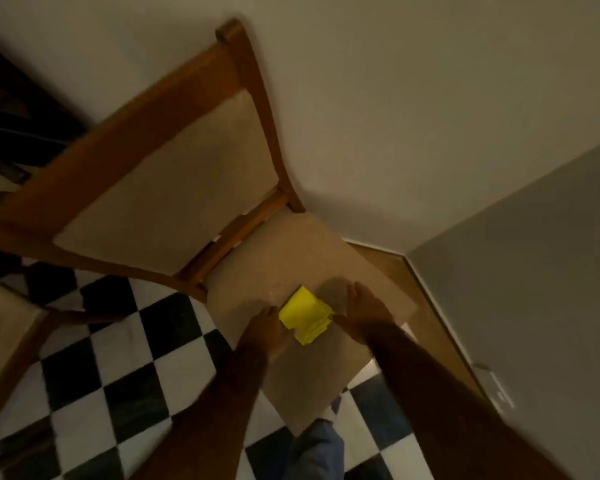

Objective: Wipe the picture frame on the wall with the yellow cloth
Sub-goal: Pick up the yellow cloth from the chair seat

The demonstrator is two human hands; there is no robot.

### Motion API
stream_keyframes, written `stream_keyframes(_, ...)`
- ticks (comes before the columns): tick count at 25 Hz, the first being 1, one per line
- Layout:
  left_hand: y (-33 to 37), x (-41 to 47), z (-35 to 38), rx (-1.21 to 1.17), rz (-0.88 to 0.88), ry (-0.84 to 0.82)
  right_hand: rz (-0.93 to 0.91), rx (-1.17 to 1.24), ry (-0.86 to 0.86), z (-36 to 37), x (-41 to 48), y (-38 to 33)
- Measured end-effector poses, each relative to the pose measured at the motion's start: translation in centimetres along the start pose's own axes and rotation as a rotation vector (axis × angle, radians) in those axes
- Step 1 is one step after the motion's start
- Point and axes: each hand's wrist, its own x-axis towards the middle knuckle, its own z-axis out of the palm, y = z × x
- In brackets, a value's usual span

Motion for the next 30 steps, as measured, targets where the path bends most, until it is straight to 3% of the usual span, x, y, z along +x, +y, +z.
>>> stream_keyframes(3, -1.2, 4.5, 4.0, -0.109, -0.076, 0.075, -0.012, 0.185, -0.142, 4.9, 4.7, 1.3)
stream_keyframes(6, -1.6, 6.4, 6.1, -0.163, -0.090, 0.186, 0.063, 0.165, -0.029, 7.9, 7.1, 1.6)
stream_keyframes(8, -1.7, 7.0, 6.5, -0.181, -0.089, 0.250, 0.015, 0.149, 0.022, 8.8, 8.1, 1.4)
stream_keyframes(10, -2.0, 7.4, 6.4, -0.246, -0.130, 0.259, -0.010, 0.177, 0.014, 9.2, 8.5, 1.0)
stream_keyframes(15, -1.2, 6.1, 4.5, -0.589, -0.187, 0.220, 0.163, 0.439, -0.034, 7.4, 8.1, 0.8)
stream_keyframes(18, 0.9, 4.7, 2.3, -0.836, -0.187, 0.292, 0.195, 0.544, -0.002, 4.0, 6.4, 0.8)
stream_keyframes(22, 6.2, 2.0, -2.1, -1.072, -0.027, 0.373, 0.121, 0.732, 0.091, -2.9, 1.5, 0.0)
stream_keyframes(30, 20.6, -8.8, -13.3, -1.088, 0.305, 0.408, 0.039, 0.932, 0.333, -20.5, -15.1, 1.8)
